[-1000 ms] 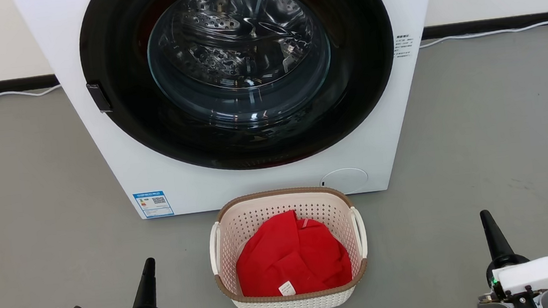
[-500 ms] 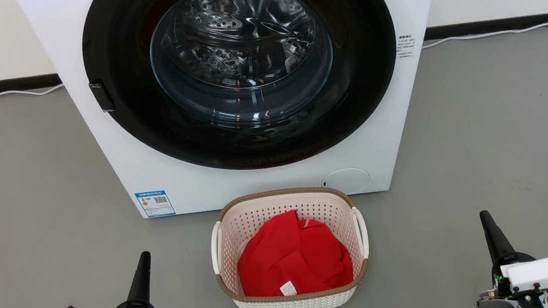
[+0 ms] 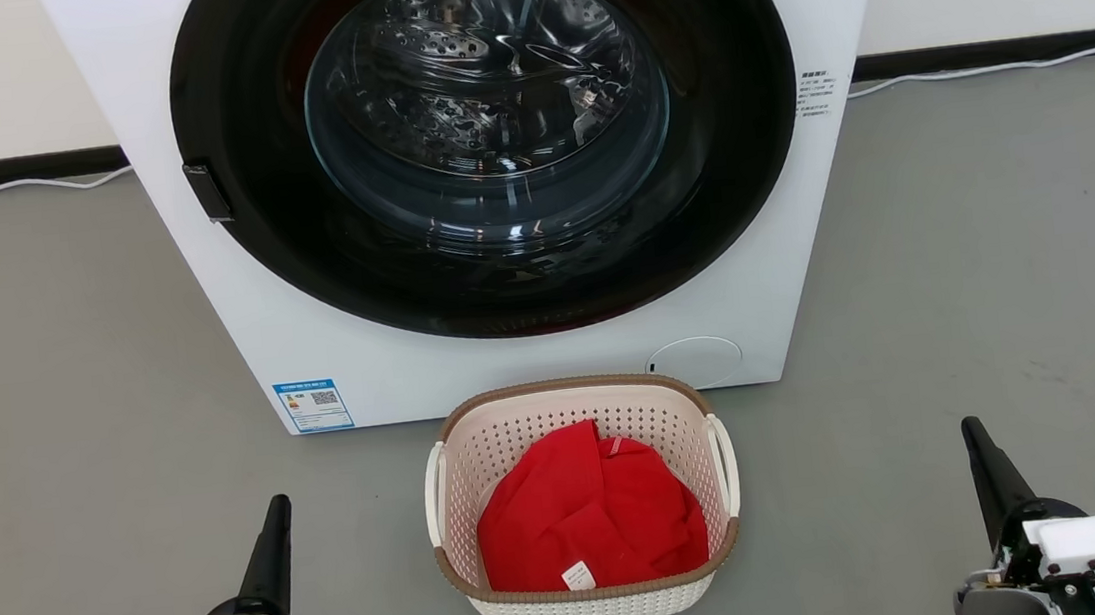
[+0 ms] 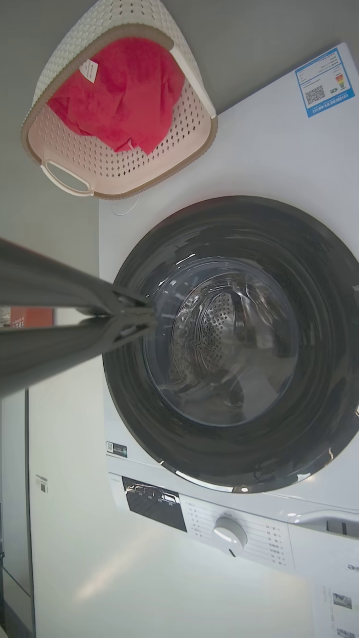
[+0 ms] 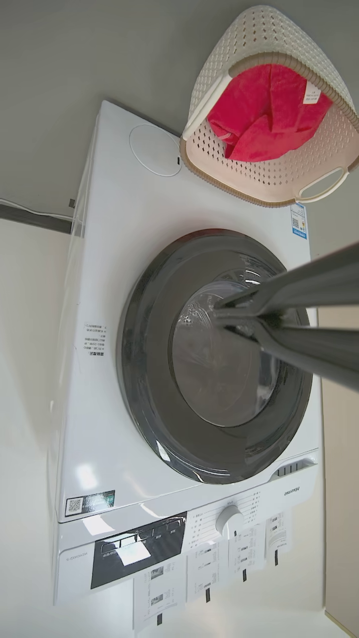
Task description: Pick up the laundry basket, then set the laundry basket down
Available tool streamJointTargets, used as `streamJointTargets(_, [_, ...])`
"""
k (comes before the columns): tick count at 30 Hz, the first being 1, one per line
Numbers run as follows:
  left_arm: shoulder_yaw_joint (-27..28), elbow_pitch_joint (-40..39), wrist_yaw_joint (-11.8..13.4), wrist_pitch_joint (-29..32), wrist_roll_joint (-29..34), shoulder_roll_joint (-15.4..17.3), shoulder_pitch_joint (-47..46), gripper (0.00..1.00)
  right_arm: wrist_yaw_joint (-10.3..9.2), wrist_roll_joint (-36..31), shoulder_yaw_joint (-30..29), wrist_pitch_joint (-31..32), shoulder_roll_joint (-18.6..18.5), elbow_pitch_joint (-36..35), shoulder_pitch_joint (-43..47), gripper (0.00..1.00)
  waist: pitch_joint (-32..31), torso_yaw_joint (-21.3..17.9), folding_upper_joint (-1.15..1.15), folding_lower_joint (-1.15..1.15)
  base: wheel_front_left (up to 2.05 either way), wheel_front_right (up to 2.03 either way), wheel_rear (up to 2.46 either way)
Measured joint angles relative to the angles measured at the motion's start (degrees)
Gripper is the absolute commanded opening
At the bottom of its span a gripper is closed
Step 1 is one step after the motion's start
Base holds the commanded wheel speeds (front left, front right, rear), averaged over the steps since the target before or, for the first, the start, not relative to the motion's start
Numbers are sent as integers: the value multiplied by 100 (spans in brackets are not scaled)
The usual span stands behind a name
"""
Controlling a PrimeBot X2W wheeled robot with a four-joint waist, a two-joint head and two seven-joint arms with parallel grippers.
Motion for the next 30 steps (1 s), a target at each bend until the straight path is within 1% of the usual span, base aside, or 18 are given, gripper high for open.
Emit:
streamJointTargets(14, [116,-34,-89,205,-838,2,-15,0,0,858,-71,202,32,-36,-86,0,-3,27,0,0,0,0,0])
streamJointTargets(30, [123,-42,-89,205,-864,2,-16,0,0,876,-75,216,35,-42,-94,0,-3,27,0,0,0,0,0])
